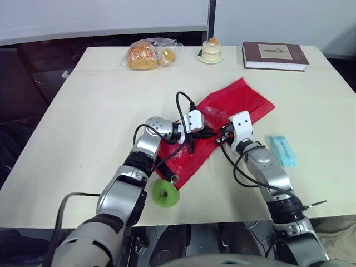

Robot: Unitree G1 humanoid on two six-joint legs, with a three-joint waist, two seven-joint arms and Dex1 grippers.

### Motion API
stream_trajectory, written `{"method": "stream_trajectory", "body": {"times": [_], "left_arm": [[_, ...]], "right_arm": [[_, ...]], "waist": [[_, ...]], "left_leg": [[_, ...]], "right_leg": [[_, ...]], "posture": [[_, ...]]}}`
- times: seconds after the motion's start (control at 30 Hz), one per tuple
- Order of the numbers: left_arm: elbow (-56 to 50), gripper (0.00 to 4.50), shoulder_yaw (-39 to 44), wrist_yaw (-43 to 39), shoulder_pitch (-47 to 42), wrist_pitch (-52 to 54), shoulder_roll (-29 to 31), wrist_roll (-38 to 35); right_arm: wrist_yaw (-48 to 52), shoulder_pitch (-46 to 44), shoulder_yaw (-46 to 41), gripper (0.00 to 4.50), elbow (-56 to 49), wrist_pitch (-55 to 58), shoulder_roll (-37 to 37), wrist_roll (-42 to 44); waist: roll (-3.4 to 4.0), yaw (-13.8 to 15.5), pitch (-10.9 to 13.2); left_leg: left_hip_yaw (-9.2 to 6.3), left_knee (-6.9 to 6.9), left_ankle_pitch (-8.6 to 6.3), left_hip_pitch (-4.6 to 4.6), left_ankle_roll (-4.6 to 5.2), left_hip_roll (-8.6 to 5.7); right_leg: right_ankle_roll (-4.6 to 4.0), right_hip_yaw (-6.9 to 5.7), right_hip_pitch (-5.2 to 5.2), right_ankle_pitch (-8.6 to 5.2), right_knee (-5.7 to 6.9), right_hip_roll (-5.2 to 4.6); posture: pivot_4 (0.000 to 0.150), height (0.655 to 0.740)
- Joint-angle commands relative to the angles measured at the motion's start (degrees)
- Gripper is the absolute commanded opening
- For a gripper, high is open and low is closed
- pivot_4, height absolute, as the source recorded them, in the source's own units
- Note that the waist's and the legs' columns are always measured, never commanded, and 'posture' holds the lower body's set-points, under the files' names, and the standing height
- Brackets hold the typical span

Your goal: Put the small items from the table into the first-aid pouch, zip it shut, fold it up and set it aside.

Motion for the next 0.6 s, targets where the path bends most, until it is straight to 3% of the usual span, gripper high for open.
{"method": "stream_trajectory", "body": {"times": [0.03,0.33,0.6], "left_arm": [[1.44,0.00,-0.19,0.31,-2.44,-3.03,0.88,0.76],[9.18,0.00,1.15,-3.41,-7.36,-9.56,2.92,0.30],[9.68,0.00,2.81,-22.53,-7.74,-9.14,4.37,-6.45]], "right_arm": [[1.67,1.57,0.47,0.04,-6.26,2.04,-1.12,0.82],[6.63,8.08,0.21,0.04,-17.15,9.48,-7.07,3.28],[8.74,8.51,-1.19,0.04,-19.80,11.34,-10.68,4.96]], "waist": [[0.00,0.04,0.00],[0.00,0.06,0.00],[-0.01,0.03,0.00]], "left_leg": [[0.00,0.00,0.00,0.00,0.00,0.00],[0.00,0.00,0.00,0.00,0.00,0.00],[0.01,0.00,0.00,-0.01,0.01,0.00]], "right_leg": [[0.00,0.00,0.00,0.00,0.00,0.00],[0.00,-0.01,0.01,0.00,0.00,0.02],[0.00,-0.03,0.02,0.00,-0.02,0.02]], "posture": [[0.150,0.7289],[0.150,0.7289],[0.150,0.7289]]}}
